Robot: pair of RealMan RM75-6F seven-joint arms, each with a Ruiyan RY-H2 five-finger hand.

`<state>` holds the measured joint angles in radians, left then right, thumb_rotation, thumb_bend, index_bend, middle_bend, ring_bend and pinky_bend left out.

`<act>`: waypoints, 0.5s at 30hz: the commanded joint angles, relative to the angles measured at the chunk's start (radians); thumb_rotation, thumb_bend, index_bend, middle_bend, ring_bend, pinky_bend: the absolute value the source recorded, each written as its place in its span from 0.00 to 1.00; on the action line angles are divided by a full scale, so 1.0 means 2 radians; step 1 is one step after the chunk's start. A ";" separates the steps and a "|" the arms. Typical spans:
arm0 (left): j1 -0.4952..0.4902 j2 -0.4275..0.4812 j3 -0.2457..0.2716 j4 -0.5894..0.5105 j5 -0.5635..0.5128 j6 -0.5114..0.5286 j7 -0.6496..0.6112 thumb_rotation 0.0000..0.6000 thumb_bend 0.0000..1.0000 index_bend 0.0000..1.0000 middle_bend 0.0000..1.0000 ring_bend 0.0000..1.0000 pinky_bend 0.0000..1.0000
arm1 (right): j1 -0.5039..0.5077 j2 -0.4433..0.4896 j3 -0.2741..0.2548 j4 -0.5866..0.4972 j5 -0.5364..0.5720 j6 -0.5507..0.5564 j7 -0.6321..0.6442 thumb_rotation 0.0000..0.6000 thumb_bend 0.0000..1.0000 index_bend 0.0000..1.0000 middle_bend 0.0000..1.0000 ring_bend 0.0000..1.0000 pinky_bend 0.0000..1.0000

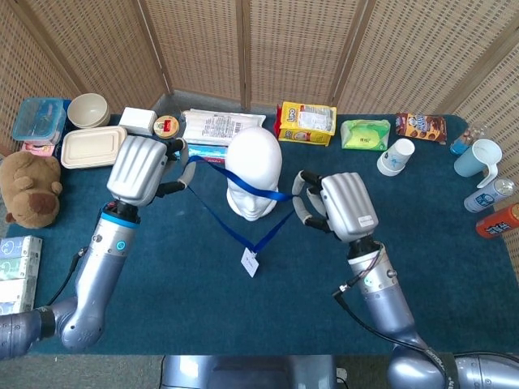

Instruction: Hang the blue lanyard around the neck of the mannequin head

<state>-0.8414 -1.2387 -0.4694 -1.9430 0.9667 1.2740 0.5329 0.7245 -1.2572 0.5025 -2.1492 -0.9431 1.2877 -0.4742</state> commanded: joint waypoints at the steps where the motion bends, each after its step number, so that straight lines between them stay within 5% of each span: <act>1: -0.010 -0.003 -0.004 0.012 -0.010 -0.007 0.002 0.88 0.47 0.67 1.00 1.00 1.00 | 0.023 0.003 0.017 0.017 0.034 -0.012 -0.003 0.98 0.51 0.64 0.94 1.00 1.00; 15: -0.070 -0.038 -0.024 0.098 -0.067 -0.041 -0.003 0.88 0.47 0.67 1.00 1.00 1.00 | 0.106 -0.011 0.044 0.109 0.127 -0.057 -0.005 0.99 0.51 0.65 0.95 1.00 1.00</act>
<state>-0.9588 -1.2977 -0.5076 -1.7778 0.8530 1.2052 0.5255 0.9024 -1.2713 0.5783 -1.9715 -0.7256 1.1961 -0.4794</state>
